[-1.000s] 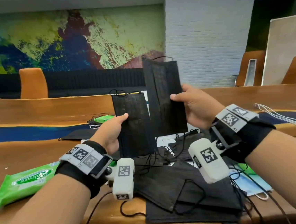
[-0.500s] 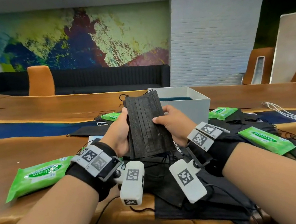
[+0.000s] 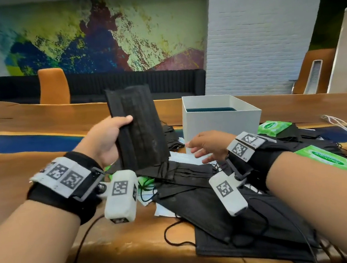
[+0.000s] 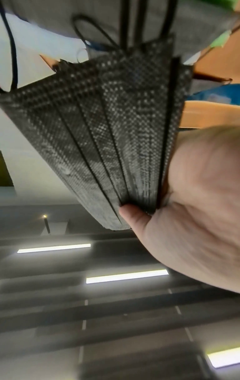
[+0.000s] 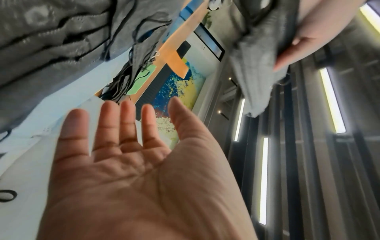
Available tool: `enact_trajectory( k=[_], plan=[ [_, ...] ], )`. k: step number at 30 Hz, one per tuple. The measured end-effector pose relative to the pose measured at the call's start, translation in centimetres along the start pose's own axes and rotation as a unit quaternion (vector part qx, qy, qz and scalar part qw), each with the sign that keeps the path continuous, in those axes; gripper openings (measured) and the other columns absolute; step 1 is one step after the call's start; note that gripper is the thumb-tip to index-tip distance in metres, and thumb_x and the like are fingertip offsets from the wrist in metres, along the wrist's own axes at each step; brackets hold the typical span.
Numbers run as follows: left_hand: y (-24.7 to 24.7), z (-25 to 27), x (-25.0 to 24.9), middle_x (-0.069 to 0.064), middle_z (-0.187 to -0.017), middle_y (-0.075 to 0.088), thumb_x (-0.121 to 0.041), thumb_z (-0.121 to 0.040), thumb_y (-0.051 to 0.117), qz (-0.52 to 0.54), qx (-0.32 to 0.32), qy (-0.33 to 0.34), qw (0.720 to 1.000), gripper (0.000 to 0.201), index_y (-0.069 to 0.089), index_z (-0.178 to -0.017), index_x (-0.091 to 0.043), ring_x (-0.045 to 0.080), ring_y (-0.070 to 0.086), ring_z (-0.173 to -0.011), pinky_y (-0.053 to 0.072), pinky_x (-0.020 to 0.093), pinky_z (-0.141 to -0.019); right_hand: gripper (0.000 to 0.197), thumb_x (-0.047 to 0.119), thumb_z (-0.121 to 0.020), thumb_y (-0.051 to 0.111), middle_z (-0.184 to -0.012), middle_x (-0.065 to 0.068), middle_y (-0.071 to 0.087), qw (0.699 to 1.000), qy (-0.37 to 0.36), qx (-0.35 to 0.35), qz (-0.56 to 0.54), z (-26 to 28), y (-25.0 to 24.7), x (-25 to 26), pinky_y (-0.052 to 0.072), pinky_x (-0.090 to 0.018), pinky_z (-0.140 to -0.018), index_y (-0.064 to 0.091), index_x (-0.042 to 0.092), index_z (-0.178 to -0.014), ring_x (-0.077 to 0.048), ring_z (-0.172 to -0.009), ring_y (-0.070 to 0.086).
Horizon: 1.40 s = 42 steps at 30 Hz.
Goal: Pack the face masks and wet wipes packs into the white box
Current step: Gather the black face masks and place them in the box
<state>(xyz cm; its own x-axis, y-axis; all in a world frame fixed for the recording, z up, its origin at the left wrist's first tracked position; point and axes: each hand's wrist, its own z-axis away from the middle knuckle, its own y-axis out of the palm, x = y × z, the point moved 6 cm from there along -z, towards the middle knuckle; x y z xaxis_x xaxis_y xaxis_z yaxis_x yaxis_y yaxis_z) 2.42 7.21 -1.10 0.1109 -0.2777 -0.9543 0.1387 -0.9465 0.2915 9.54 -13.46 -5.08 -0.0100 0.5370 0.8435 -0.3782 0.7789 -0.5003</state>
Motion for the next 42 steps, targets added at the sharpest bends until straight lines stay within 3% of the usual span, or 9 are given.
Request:
enact_trajectory(
  k=[4,7,15,19,23,28,35,39,42],
  plan=[
    [-2.1,0.1,-2.8,0.004,-0.075,0.074,-0.02,-0.099,0.04,0.004,-0.012,0.039,0.999,0.031,0.068,-0.09,-0.01,0.017,0.072,-0.068,0.054,0.034,-0.062,0.04,0.037,-0.092,0.056,-0.113,-0.003,0.058,0.967,-0.005,0.034,0.253,-1.2,0.9,0.7,0.046,-0.035,-0.09,0.057,0.01,-0.12,-0.017,-0.103,0.052],
    [-3.2,0.1,-3.6,0.003,-0.075,0.075,-0.021,-0.099,0.04,-0.007,-0.019,0.047,0.999,0.051,0.077,-0.064,-0.013,0.016,0.072,-0.067,0.048,0.036,-0.067,0.05,0.045,-0.093,0.051,-0.11,0.001,0.05,0.916,-0.012,0.051,0.397,-1.5,1.8,1.2,0.04,-0.029,-0.085,0.055,0.011,-0.128,-0.014,-0.102,0.045],
    [-4.2,0.2,-2.9,0.003,-0.077,0.075,-0.018,-0.099,0.039,0.001,-0.044,0.038,0.998,0.028,0.065,-0.094,-0.01,0.016,0.072,-0.07,0.049,0.037,-0.069,0.043,0.042,-0.088,0.06,-0.11,-0.003,0.06,0.894,0.011,0.046,0.446,-3.5,1.8,-0.2,0.043,-0.024,-0.073,0.061,0.008,-0.114,-0.018,-0.099,0.056],
    [-4.1,0.2,-2.5,0.004,-0.081,0.075,-0.018,-0.099,0.04,0.003,-0.043,0.036,0.998,0.027,0.066,-0.097,-0.009,0.017,0.073,-0.072,0.05,0.038,-0.069,0.052,0.038,-0.089,0.06,-0.129,-0.005,0.057,0.886,0.012,0.048,0.461,-3.4,1.6,-0.7,0.042,-0.029,-0.097,0.053,0.008,-0.13,-0.021,-0.119,0.054],
    [-3.5,0.4,-2.0,0.006,-0.081,0.075,-0.017,-0.099,0.04,0.002,-0.038,0.03,0.999,0.027,0.066,-0.095,-0.009,0.018,0.073,-0.072,0.05,0.038,-0.069,0.03,0.035,-0.088,0.062,-0.106,-0.004,0.063,0.865,0.004,0.077,0.497,-3.8,1.9,-1.0,0.043,-0.026,-0.086,0.065,0.012,-0.106,-0.016,-0.094,0.057],
    [-3.0,0.8,-1.3,0.007,-0.079,0.074,-0.016,-0.098,0.04,0.006,-0.035,0.015,0.999,0.026,0.065,-0.095,-0.008,0.018,0.072,-0.069,0.05,0.038,-0.066,0.029,0.033,-0.086,0.063,-0.1,-0.003,0.056,0.864,0.008,0.033,0.502,-4.0,0.2,-1.2,0.04,-0.028,-0.085,0.064,0.011,-0.105,-0.019,-0.093,0.051],
    [-1.2,0.5,1.9,0.011,-0.077,0.072,-0.024,-0.098,0.043,0.008,-0.039,-0.055,0.998,0.028,0.065,-0.094,-0.006,0.023,0.07,-0.066,0.049,0.039,-0.066,0.015,0.027,-0.09,0.058,-0.101,-0.008,0.056,0.905,0.027,-0.076,0.418,0.3,-7.0,-1.0,0.038,-0.025,-0.077,0.058,0.013,-0.093,-0.026,-0.096,0.054],
    [0.9,0.0,3.9,0.014,-0.091,0.069,-0.028,-0.101,0.043,0.002,-0.035,-0.092,0.995,0.029,0.063,-0.101,-0.006,0.029,0.065,-0.082,0.049,0.042,-0.067,0.017,0.006,-0.095,0.048,-0.065,-0.001,0.061,0.995,-0.047,-0.074,0.044,3.4,-9.5,-1.0,0.042,-0.021,-0.052,0.055,0.014,-0.082,-0.011,-0.054,0.056],
    [3.0,-0.1,5.4,0.015,-0.091,0.068,-0.031,-0.101,0.042,0.009,-0.028,-0.12,0.992,0.033,0.062,-0.104,-0.005,0.029,0.064,-0.082,0.049,0.042,-0.067,0.024,0.0,-0.095,0.042,-0.084,-0.002,0.067,0.983,-0.106,0.013,-0.149,5.7,-9.1,-0.4,0.051,-0.027,-0.059,0.059,0.016,-0.1,-0.014,-0.068,0.065]
  ],
)
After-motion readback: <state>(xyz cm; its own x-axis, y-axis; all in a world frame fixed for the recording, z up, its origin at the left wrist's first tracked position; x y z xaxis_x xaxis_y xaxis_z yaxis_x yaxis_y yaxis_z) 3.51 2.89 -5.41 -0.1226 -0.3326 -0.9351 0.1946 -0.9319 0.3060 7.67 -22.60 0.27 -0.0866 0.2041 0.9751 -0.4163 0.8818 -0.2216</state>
